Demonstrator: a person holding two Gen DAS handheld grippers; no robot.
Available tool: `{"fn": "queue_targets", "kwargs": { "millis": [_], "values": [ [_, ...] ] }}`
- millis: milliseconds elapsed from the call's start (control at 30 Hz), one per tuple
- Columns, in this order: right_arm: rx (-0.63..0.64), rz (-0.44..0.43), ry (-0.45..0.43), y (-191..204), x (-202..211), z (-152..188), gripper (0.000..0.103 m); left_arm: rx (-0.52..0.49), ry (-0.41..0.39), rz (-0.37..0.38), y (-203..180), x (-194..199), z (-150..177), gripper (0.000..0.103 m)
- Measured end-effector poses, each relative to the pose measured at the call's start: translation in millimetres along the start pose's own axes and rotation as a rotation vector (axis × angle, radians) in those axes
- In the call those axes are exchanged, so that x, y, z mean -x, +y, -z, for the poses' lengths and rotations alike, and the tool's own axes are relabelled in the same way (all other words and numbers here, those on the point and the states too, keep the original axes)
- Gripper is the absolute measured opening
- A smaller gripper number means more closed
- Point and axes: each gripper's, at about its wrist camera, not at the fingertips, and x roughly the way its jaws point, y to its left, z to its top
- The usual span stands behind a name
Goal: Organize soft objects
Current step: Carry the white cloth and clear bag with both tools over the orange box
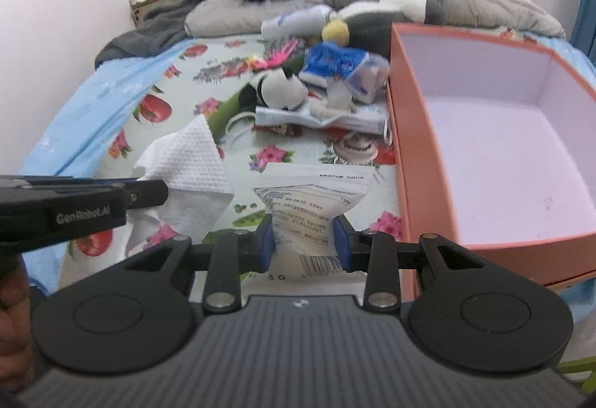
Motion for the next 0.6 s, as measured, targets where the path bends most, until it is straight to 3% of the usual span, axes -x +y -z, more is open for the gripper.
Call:
{"fn": "queue_targets", "kwargs": {
  "millis": [333,600],
  "values": [
    [0.007,0.018,-0.119,4,74,-16,0.037,0.037,-0.082,0.063,-20,76,-8,0.011],
    [-0.021,0.032,-0.179,1,111,-20,0.037,0.030,-0.138,0.118,-34,122,-7,0.011]
  ]
}}
